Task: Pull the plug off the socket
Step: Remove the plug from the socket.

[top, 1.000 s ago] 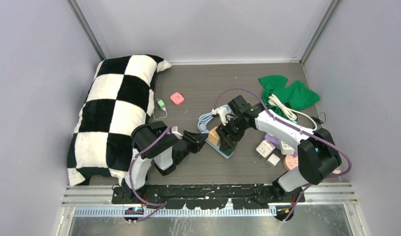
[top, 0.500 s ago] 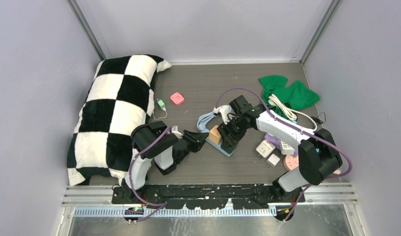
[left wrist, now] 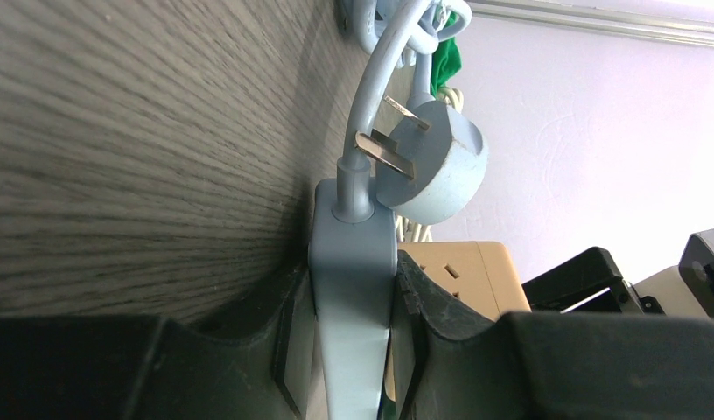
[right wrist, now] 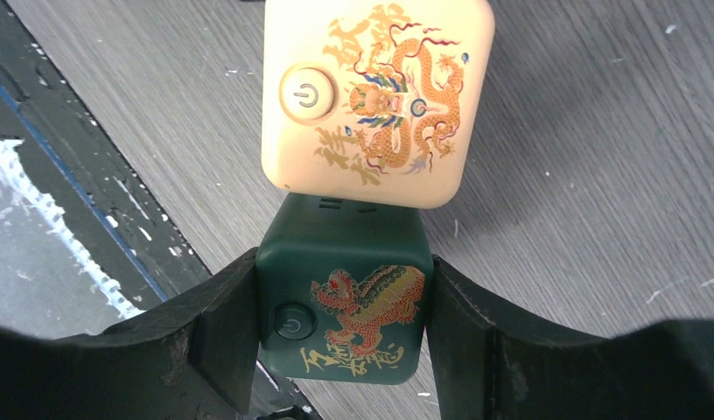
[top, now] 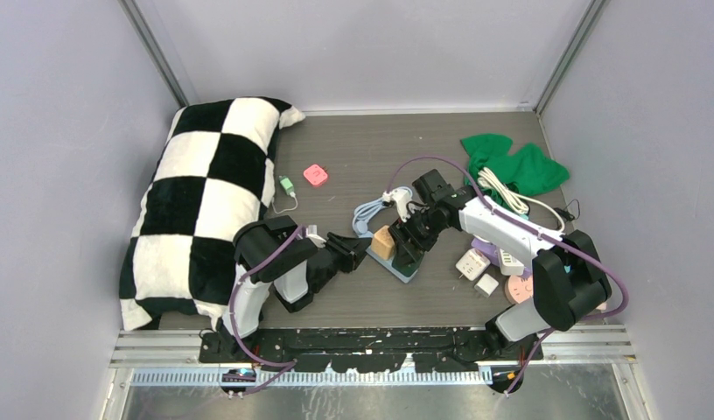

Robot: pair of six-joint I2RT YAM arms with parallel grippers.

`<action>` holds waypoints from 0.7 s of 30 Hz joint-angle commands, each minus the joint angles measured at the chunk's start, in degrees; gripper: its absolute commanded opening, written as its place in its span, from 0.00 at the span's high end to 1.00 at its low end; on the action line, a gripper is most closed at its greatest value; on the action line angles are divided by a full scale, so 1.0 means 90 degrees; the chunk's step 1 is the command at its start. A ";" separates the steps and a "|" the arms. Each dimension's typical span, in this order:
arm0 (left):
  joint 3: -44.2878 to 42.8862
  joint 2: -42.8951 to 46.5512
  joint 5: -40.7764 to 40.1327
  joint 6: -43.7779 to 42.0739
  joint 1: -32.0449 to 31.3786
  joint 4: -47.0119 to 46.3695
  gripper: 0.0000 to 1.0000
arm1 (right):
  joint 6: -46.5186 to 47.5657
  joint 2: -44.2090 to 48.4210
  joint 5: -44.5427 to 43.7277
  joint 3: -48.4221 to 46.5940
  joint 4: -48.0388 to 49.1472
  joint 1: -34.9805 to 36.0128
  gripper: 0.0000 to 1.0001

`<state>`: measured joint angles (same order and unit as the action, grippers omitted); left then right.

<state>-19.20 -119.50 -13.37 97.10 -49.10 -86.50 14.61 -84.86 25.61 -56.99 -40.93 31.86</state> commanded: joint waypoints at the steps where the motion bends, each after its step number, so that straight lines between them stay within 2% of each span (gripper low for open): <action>1: 0.0112 -0.0042 -0.0273 -0.0037 0.0036 0.0589 1.00 | -0.0204 0.0230 -0.1207 -0.0211 0.0300 -0.0162 0.99; 4: 0.0084 -0.0065 -0.0264 -0.0037 0.0036 0.0588 1.00 | -0.0266 0.0306 -0.1576 -0.0074 0.0413 -0.0406 0.99; 7: 0.0045 -0.0081 -0.0222 -0.0042 0.0036 0.0588 1.00 | -0.0192 0.0496 -0.1185 0.0084 0.0395 -0.0425 0.99; 10: 0.0039 -0.0084 -0.0223 -0.0044 0.0026 0.0588 1.00 | -0.0051 0.0571 -0.0009 0.0121 0.0214 -0.0429 0.99; 14: 0.0044 -0.0057 -0.0245 -0.0084 0.0026 0.0588 1.00 | 0.0406 0.0404 0.2116 -0.0010 -0.0273 -0.0249 0.99; 16: 0.0044 -0.0062 -0.0244 -0.0086 0.0026 0.0588 1.00 | 0.0555 0.0322 0.2533 -0.0110 -0.0474 -0.0128 0.99; 18: 0.0049 -0.0052 -0.0252 -0.0086 0.0026 0.0588 1.00 | 0.0500 0.0283 0.2279 -0.0182 -0.0411 -0.0058 0.99; 21: 0.0044 -0.0052 -0.0261 -0.0086 0.0026 0.0588 1.00 | 0.0099 0.0234 0.0495 -0.0170 -0.0002 -0.0038 0.99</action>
<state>-19.44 -119.44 -12.53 97.76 -49.45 -86.50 16.69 -83.57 29.78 -55.70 -40.62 29.17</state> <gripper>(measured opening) 0.325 0.647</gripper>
